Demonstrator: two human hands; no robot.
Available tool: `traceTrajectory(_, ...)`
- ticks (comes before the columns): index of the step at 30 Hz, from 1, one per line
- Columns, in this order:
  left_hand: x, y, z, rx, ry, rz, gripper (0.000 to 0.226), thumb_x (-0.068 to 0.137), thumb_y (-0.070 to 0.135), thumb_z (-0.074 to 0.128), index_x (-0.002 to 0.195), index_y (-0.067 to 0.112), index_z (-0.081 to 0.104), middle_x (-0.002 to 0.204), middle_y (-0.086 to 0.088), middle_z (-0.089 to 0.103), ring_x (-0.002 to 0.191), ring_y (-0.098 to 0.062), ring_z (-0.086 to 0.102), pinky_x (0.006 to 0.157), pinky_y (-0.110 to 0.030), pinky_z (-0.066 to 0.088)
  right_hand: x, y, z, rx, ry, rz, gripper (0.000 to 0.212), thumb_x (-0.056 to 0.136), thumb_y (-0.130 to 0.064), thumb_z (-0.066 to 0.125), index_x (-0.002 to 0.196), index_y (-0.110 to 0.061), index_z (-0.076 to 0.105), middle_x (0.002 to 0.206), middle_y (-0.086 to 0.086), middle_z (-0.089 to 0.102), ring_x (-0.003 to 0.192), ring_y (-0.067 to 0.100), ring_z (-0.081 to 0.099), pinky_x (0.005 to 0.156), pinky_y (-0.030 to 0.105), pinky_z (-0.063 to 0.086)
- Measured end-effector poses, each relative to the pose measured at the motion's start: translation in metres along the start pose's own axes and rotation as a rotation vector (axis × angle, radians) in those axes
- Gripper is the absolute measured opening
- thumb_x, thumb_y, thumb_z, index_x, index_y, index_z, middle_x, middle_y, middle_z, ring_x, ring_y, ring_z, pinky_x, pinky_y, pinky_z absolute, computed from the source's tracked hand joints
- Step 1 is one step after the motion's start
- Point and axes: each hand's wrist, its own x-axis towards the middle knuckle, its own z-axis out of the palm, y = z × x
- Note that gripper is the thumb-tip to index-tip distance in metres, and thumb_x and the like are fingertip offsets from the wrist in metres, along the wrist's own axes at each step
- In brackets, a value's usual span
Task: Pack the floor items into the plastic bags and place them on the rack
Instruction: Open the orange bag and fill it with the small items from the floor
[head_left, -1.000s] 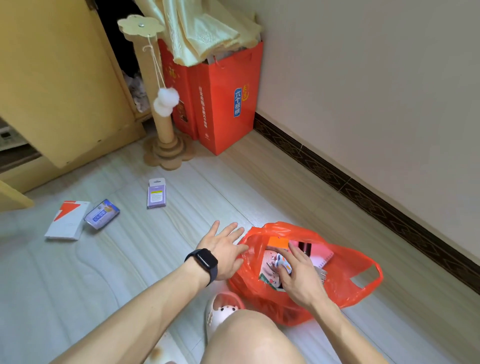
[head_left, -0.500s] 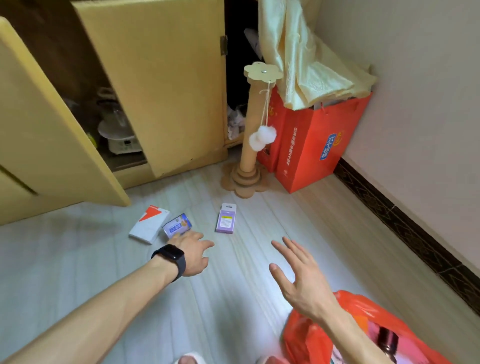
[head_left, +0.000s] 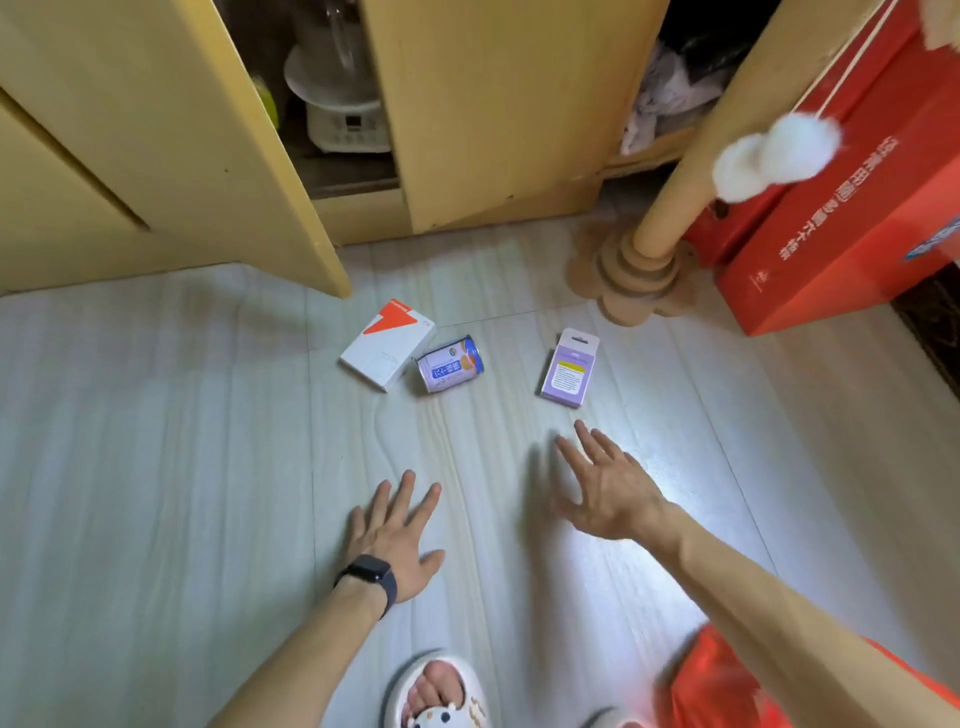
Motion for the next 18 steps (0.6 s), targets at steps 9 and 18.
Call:
traceTrajectory(9, 0.011, -0.007, -0.012, 0.024, 0.079, 0.068, 0.073, 0.088, 0.064, 0.038, 0.152, 0.044, 0.008, 0.163, -0.001, 0.003, 0.146, -0.025, 0.015, 0.115, -0.044, 0.014, 0.083, -0.001, -0.008, 0.110, 0.026, 0.146, 0.104, 0.084, -0.080, 0.036, 0.156, -0.024, -0.013, 0.163, -0.005, -0.024, 0.151, 0.020, -0.017, 0.121, 0.054, 0.004)
traceTrajectory(18, 0.113, 0.005, -0.129, -0.088, 0.465, 0.145, 0.089, 0.086, 0.050, 0.060, 0.154, 0.039, 0.004, 0.163, -0.006, -0.001, 0.148, -0.029, 0.007, 0.118, -0.050, 0.011, 0.000, -0.025, 0.107, 0.064, 0.242, 0.050, 0.104, 0.082, -0.083, 0.021, 0.158, -0.017, -0.006, 0.164, -0.001, -0.017, 0.152, 0.025, -0.012, 0.120, 0.056, 0.007)
